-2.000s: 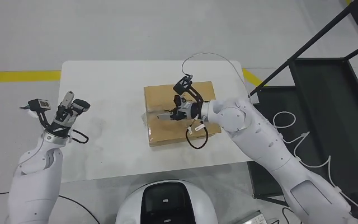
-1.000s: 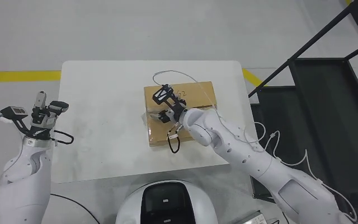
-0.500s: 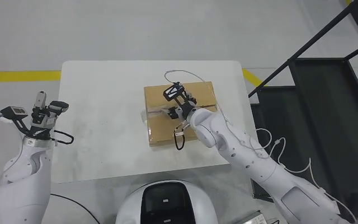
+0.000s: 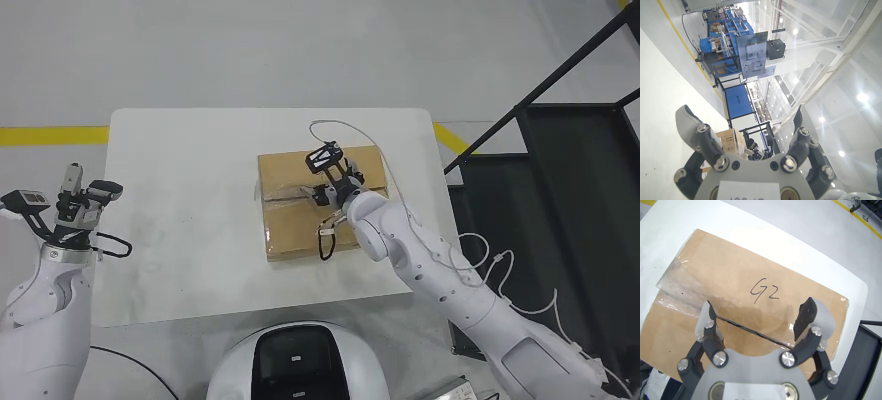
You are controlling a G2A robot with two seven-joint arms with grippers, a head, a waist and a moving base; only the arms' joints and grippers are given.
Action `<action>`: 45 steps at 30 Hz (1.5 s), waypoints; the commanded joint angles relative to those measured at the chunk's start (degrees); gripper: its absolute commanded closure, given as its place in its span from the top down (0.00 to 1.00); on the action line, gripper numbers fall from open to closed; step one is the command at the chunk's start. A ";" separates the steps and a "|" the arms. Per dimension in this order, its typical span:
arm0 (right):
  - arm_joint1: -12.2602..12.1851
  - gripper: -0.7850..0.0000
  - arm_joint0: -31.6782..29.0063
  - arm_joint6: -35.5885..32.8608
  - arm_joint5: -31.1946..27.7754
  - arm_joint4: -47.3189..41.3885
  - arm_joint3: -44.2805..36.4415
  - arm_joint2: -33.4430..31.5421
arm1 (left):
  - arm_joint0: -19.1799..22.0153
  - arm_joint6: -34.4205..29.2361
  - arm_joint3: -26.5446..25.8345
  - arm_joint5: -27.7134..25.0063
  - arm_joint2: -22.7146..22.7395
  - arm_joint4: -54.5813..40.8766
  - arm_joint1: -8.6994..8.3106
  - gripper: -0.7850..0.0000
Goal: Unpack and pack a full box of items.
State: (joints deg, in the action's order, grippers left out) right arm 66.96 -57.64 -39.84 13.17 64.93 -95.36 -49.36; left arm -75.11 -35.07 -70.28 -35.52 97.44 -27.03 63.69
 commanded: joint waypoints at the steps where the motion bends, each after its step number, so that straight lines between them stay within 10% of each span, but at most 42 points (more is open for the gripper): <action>1: 0.00 1.00 -0.64 -0.31 0.20 0.55 -0.32 -0.51 | 0.00 0.00 0.00 0.00 0.00 0.00 0.00 1.00; 15: -0.10 1.00 -4.89 -0.42 -0.18 1.84 -6.40 -5.37 | 0.00 0.00 0.00 0.00 0.00 0.00 0.00 1.00; 33: 6.00 1.00 7.15 -4.20 0.02 5.61 4.05 8.14 | 0.00 0.00 0.00 0.00 0.00 0.00 0.00 1.00; 45: 6.23 1.00 3.34 -5.43 1.74 9.25 2.78 4.89 | 0.00 0.00 0.00 0.00 0.00 0.00 0.00 1.00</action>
State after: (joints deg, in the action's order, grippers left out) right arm 73.32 -53.59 -45.20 14.89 73.66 -92.02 -43.92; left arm -75.11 -35.07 -70.28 -35.52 97.44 -27.03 63.69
